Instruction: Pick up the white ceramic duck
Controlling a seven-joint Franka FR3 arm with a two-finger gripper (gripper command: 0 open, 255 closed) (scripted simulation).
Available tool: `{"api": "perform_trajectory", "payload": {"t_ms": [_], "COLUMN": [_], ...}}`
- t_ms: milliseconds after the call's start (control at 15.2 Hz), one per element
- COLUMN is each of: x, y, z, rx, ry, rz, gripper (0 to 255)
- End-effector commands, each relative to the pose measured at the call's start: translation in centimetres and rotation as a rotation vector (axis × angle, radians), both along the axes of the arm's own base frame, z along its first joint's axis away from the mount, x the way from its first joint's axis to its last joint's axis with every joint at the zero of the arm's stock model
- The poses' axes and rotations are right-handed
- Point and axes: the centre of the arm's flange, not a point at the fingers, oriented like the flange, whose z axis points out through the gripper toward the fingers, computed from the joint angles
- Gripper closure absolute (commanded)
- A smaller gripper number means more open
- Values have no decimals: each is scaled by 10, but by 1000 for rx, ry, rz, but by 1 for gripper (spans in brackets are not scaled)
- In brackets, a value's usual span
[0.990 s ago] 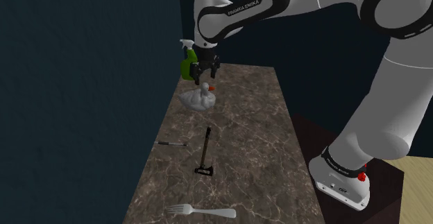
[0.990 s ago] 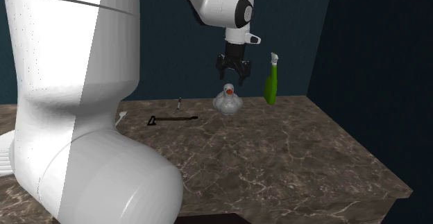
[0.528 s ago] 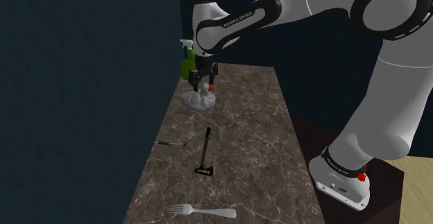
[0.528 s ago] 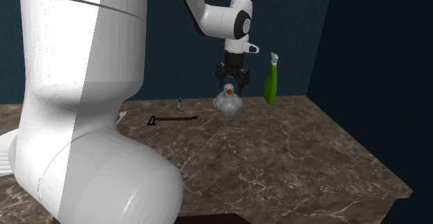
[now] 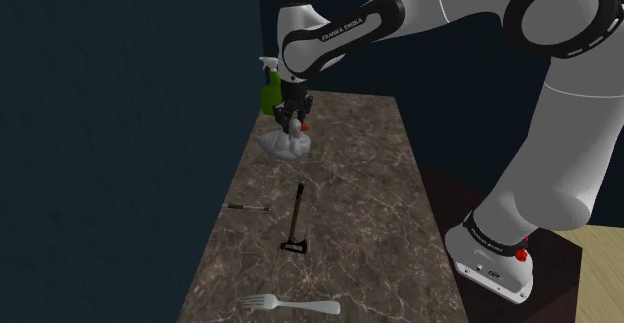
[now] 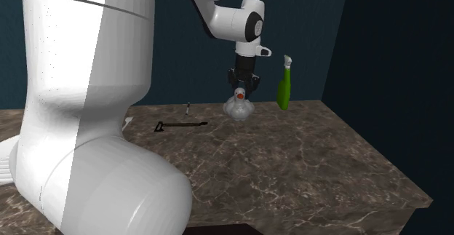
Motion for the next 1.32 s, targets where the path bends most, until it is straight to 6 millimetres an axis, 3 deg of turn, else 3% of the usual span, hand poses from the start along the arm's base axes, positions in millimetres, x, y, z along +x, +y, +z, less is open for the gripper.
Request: {"api": "perform_trajectory", "payload": {"t_ms": [0,132,1122,1254], "x": [0,0,0,0], "y": [0,0,0,0], "z": [-1,-2,77,78], "rx": [0,0,0,0], "ry": [1,1,1,1], "rz": [0,0,0,0], "gripper": [255,255,255,255]}}
